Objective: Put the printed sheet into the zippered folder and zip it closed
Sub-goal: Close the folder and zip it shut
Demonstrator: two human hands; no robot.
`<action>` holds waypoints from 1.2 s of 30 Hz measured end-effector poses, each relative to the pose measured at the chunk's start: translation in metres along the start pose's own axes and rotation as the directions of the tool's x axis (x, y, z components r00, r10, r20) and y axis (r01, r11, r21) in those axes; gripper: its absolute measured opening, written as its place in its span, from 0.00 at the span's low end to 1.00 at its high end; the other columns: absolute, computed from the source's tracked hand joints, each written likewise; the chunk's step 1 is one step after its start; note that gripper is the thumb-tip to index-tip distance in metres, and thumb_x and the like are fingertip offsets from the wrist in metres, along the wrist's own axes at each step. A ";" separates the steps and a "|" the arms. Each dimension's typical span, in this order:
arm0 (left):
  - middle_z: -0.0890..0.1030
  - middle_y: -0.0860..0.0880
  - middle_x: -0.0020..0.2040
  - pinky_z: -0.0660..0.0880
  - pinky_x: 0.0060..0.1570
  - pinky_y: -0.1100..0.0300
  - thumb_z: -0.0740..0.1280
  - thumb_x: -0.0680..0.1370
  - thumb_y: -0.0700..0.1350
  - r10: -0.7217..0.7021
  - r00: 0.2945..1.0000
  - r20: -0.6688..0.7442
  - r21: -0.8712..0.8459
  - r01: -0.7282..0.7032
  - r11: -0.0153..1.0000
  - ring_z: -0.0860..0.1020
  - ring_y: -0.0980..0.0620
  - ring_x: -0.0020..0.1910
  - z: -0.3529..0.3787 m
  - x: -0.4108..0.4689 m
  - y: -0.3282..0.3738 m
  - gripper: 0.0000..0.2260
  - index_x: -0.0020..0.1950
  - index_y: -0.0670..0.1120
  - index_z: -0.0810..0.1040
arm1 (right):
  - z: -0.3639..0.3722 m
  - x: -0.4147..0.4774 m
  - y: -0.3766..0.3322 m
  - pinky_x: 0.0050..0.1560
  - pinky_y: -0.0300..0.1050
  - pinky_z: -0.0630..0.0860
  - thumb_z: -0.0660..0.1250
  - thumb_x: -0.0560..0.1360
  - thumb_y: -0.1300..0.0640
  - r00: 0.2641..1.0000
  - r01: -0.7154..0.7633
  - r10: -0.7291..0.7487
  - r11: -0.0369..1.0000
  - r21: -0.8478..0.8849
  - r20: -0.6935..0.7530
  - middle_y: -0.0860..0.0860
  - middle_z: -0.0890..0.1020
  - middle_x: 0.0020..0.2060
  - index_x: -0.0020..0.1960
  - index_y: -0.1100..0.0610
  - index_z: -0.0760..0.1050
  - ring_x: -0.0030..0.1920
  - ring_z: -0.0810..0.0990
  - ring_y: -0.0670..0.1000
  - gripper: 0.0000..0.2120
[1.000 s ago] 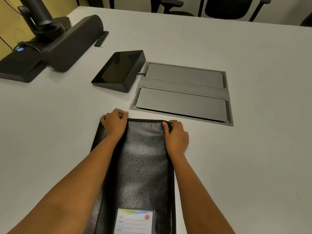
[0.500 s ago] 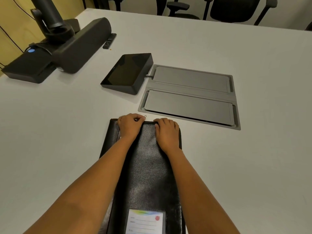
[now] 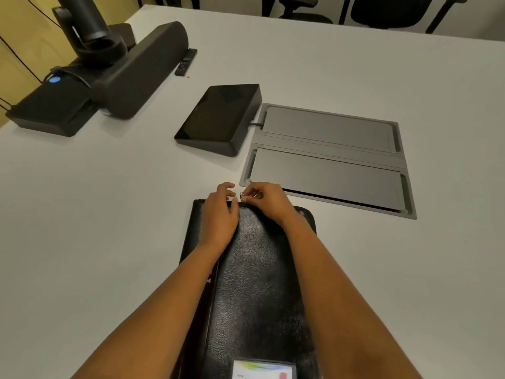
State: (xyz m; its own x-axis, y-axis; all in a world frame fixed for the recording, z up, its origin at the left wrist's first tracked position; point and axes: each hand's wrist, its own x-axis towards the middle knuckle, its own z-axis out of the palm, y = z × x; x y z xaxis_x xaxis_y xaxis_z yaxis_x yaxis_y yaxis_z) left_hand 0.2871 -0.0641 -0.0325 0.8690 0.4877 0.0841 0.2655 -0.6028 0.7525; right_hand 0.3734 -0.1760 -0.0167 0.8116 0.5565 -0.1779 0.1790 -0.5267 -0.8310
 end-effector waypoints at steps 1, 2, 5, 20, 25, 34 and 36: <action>0.79 0.47 0.56 0.69 0.55 0.61 0.62 0.79 0.45 0.010 0.998 -0.060 0.096 -0.004 0.995 0.74 0.50 0.56 -0.001 -0.004 -0.004 0.14 0.64 0.46 0.71 | -0.001 0.001 0.001 0.48 0.42 0.75 0.71 0.72 0.56 1.000 0.006 -0.006 1.000 -0.005 0.003 0.50 0.82 0.42 0.47 0.57 0.80 0.40 0.76 0.45 0.06; 0.78 0.46 0.59 0.67 0.61 0.57 0.61 0.79 0.47 0.004 0.993 -0.121 0.186 0.018 0.982 0.73 0.48 0.60 -0.003 -0.008 -0.010 0.15 0.64 0.45 0.71 | -0.003 0.003 0.003 0.47 0.40 0.74 0.71 0.72 0.56 1.000 0.015 -0.015 1.000 -0.023 0.016 0.48 0.81 0.41 0.46 0.56 0.80 0.39 0.76 0.44 0.05; 0.69 0.44 0.71 0.57 0.72 0.49 0.57 0.79 0.54 -0.097 0.976 -0.193 0.329 0.158 0.931 0.65 0.45 0.71 -0.008 -0.016 -0.024 0.22 0.69 0.43 0.66 | -0.010 0.009 0.005 0.46 0.39 0.73 0.71 0.72 0.56 0.994 0.073 -0.061 0.989 -0.132 0.090 0.48 0.81 0.42 0.46 0.55 0.79 0.40 0.77 0.45 0.05; 0.70 0.43 0.69 0.68 0.65 0.53 0.60 0.79 0.50 -0.158 0.965 -0.212 0.185 0.198 0.963 0.65 0.47 0.69 -0.007 -0.016 -0.025 0.22 0.70 0.42 0.65 | 0.060 0.051 -0.030 0.42 0.44 0.71 0.62 0.76 0.54 0.931 0.361 -0.320 0.873 -0.327 0.173 0.49 0.81 0.45 0.47 0.52 0.76 0.46 0.77 0.50 0.04; 0.64 0.44 0.73 0.69 0.64 0.52 0.60 0.78 0.52 -0.197 0.955 -0.224 0.157 0.234 0.959 0.63 0.46 0.72 -0.007 -0.017 -0.023 0.29 0.75 0.44 0.55 | 0.062 0.058 -0.025 0.45 0.47 0.75 0.63 0.75 0.50 0.945 0.327 -0.300 0.883 -0.337 0.131 0.47 0.82 0.46 0.47 0.49 0.77 0.47 0.78 0.49 0.05; 0.66 0.43 0.71 0.70 0.64 0.51 0.60 0.78 0.51 -0.172 0.964 -0.200 0.191 0.211 0.959 0.64 0.46 0.71 -0.008 -0.016 -0.025 0.27 0.74 0.44 0.58 | 0.064 0.053 -0.022 0.38 0.41 0.71 0.66 0.74 0.51 0.966 0.259 -0.255 0.927 -0.273 0.049 0.45 0.80 0.42 0.54 0.46 0.74 0.40 0.73 0.43 0.09; 0.67 0.43 0.71 0.70 0.64 0.52 0.60 0.79 0.51 -0.157 0.967 -0.201 0.198 0.197 0.960 0.64 0.46 0.70 -0.007 -0.016 -0.025 0.26 0.74 0.43 0.58 | 0.062 0.048 -0.020 0.37 0.40 0.68 0.65 0.75 0.50 0.971 0.234 -0.237 0.937 -0.261 0.019 0.45 0.80 0.42 0.55 0.46 0.73 0.39 0.73 0.43 0.09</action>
State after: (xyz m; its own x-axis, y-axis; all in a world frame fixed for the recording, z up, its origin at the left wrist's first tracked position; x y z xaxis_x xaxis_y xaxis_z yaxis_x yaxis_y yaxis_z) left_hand 0.2638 -0.0517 -0.0480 0.7149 0.6928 0.0947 0.5082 -0.6078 0.6101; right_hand 0.3744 -0.0985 -0.0417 0.7351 0.6778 0.0140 0.5025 -0.5310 -0.6823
